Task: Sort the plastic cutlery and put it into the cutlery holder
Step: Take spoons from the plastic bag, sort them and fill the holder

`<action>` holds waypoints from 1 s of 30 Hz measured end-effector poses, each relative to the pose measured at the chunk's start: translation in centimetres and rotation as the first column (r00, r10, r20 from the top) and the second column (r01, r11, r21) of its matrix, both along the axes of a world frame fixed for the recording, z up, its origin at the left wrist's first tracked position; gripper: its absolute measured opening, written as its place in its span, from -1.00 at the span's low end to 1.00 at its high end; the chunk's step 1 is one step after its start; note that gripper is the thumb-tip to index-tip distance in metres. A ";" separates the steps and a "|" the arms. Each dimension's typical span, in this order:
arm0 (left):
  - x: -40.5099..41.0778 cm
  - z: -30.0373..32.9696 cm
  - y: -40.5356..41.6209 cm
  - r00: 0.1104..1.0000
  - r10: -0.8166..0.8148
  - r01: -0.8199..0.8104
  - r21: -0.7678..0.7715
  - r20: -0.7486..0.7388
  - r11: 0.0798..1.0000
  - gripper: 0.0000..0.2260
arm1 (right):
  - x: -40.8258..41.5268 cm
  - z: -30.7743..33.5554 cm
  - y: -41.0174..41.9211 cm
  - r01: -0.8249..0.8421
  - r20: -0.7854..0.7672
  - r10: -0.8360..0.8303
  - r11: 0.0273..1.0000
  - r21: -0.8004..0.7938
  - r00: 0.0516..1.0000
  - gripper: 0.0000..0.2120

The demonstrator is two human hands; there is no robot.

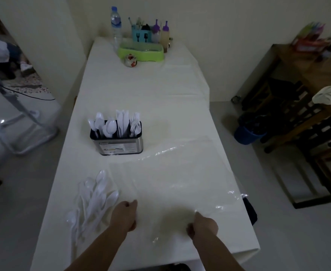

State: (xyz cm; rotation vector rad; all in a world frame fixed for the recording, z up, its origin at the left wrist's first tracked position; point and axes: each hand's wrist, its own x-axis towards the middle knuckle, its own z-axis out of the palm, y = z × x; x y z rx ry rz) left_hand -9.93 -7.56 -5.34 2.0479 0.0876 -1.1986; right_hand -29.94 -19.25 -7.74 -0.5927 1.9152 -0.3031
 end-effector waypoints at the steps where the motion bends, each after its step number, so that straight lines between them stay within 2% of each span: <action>1: -0.1 0.4 -0.4 0.982 0.122 -0.131 -0.060 -0.143 0.990 -0.75 | -0.1 0.0 -0.3 -0.017 -0.026 0.017 1.000 -0.001 1.000 -0.64; 3: -0.1 1.4 -0.9 0.938 0.204 -0.243 -0.111 -0.280 0.964 -0.83 | -0.4 0.0 -1.3 -0.050 -0.050 0.049 0.999 -0.019 0.998 -0.63; 6: -0.3 1.9 -1.3 0.966 0.118 -0.153 -0.138 -0.231 0.979 -0.89 | -0.7 0.5 -3.2 -0.253 -0.129 0.231 0.948 -0.195 0.964 -0.84; 9: -0.4 1.3 -2.1 0.966 0.128 -0.156 -0.114 -0.225 0.981 -0.90 | -0.6 1.5 -5.7 -0.455 -0.341 0.342 0.820 -0.347 0.876 -0.74; 12: -1.2 0.5 -3.7 0.950 0.162 -0.193 -0.091 -0.269 0.977 -0.83 | -0.1 2.3 -8.8 -0.589 -0.412 0.427 0.663 -0.462 0.805 -0.73; 18: -2.8 -0.8 -7.5 0.912 0.312 -0.339 -0.061 -0.266 0.939 -0.84 | 1.5 4.2 -15.7 -0.661 -0.447 0.493 0.468 -0.586 0.746 -0.77; 23: -3.1 -0.6 -10.7 0.916 0.315 -0.348 -0.102 -0.248 0.932 -0.88 | 2.9 4.6 -20.3 -0.714 -0.513 0.513 0.350 -0.607 0.688 -0.77; 30: -2.5 -0.4 -15.2 0.887 0.348 -0.399 -0.126 -0.304 0.908 -0.86 | 5.4 5.1 -24.7 -0.701 -0.498 0.540 0.272 -0.660 0.678 -0.78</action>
